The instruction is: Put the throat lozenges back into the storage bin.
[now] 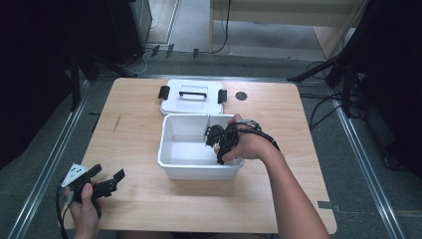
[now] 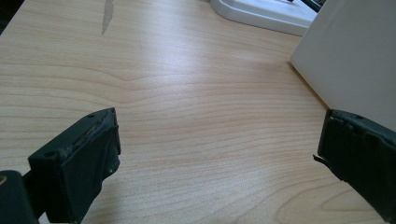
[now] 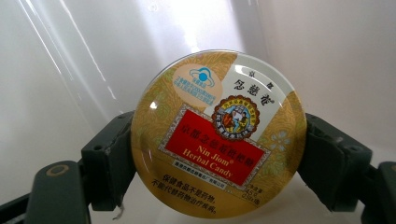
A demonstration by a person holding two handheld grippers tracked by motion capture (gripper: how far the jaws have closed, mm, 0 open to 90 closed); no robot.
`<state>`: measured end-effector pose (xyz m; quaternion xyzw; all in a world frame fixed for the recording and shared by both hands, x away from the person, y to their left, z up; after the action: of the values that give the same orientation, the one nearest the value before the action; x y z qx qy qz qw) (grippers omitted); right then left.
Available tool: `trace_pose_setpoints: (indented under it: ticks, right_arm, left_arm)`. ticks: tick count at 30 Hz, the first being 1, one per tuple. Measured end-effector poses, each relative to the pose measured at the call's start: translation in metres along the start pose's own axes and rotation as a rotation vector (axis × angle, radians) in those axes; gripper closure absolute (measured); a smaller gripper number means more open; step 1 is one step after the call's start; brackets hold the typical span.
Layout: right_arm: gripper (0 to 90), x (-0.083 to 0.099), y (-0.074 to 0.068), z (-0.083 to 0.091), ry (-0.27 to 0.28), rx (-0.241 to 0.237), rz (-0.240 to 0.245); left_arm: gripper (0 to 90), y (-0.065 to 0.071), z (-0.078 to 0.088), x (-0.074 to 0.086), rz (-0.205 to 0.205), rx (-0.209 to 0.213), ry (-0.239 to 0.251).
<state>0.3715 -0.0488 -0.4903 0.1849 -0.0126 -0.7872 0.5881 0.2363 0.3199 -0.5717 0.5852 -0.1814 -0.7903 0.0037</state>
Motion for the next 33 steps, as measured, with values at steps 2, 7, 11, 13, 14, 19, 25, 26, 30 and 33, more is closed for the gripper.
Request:
trace_pose_setpoints:
  ticks: [2,7,11,13,14,19,25,26,30,33]
  right_arm:
    - [20.2,0.0,0.0,0.0,-0.002,0.003,0.003]
    - [18.9,0.0,-0.001,0.0,-0.007,0.005,-0.003]
    - [18.9,0.0,-0.001,0.0,-0.001,0.002,0.002]
    - [19.0,-0.001,-0.001,0.002,0.01,-0.002,-0.011]
    - [19.4,-0.001,0.0,0.004,0.033,-0.006,-0.022]
    - [24.2,-0.003,0.004,0.02,0.092,-0.003,-0.083]
    - [27.1,-0.001,0.006,0.04,0.152,-0.013,-0.137]
    - [27.8,0.002,0.008,0.047,0.168,-0.007,-0.151]
    - [28.1,0.008,0.011,0.06,0.207,0.003,-0.186]
    - [27.8,0.014,0.013,0.07,0.242,0.011,-0.193]
  left_arm:
    - [0.0,0.0,0.0,0.0,0.001,0.0,0.0]
    - [0.0,0.0,0.0,0.0,0.0,0.0,0.0]
    - [0.0,0.0,0.0,0.0,0.0,0.0,-0.001]
    - [0.0,0.0,0.0,0.0,0.0,0.001,-0.001]
    - [0.0,0.0,0.0,0.0,-0.001,0.001,-0.001]
    - [0.0,0.0,0.0,0.0,-0.001,0.0,-0.001]
    - [0.0,0.0,0.0,0.0,-0.002,0.001,-0.001]
    - [0.0,0.0,0.0,0.0,-0.003,0.0,-0.001]
    - [0.0,0.0,0.0,0.0,-0.002,-0.001,0.002]
    - [0.0,0.0,0.0,0.0,-0.003,-0.003,0.002]
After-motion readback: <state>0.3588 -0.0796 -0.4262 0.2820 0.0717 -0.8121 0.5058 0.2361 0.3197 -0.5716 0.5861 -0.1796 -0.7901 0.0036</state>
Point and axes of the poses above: each handheld gripper's, and its own axes: z roughly backward along the jaws, x roughly out of its underside, y roughly to its right, the point moved 4 cm from there along -z, roughly forward along the jaws, and after that the axes turned 12 degrees about y, right-handed, at the moved point
